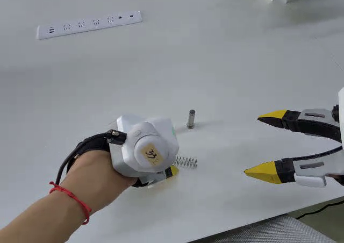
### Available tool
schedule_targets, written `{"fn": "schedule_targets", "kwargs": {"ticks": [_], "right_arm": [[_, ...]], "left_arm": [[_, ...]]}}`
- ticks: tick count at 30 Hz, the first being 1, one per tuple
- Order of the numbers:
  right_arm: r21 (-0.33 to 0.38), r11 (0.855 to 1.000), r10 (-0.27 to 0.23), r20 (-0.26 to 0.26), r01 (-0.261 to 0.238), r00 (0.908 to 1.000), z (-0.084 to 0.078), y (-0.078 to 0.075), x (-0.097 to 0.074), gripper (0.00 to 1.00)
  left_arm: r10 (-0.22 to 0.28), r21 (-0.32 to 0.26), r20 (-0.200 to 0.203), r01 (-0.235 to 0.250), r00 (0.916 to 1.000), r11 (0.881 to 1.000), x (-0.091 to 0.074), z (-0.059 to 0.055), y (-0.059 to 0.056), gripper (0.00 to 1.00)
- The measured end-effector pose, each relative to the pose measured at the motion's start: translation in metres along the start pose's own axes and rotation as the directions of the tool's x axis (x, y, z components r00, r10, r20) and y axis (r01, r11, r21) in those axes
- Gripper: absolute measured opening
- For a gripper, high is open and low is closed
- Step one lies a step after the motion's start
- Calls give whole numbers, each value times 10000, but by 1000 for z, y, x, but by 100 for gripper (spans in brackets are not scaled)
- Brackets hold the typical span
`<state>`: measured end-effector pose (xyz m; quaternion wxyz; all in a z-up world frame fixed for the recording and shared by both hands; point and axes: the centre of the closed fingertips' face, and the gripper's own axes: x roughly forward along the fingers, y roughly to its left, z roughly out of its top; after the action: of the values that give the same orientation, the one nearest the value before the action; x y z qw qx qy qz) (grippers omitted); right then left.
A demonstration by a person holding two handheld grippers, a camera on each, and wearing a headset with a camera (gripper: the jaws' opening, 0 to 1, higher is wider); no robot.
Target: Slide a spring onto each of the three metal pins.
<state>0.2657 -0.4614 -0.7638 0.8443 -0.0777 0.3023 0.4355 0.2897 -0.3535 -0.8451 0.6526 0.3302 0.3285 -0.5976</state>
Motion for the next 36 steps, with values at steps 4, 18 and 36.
{"fn": "schedule_targets", "kwargs": {"ticks": [4, 18, 36], "right_arm": [[-34, 10000, -3, -4, 3, 10000, -1, 1, 1, 65], [38, 10000, -22, 54, 22, 10000, -3, 2, 2, 65], [75, 9999, 146, 49, -146, 9999, -4, 7, 6, 63]], "left_arm": [[-23, -189, 42, 24, 10000, 9998, 0, 0, -2, 10], [-14, -240, -57, 12, 10000, 9997, 1, 1, -1, 7], [-316, -1160, 169, 334, 9994, 9927, 1, 5, -12, 7]]}}
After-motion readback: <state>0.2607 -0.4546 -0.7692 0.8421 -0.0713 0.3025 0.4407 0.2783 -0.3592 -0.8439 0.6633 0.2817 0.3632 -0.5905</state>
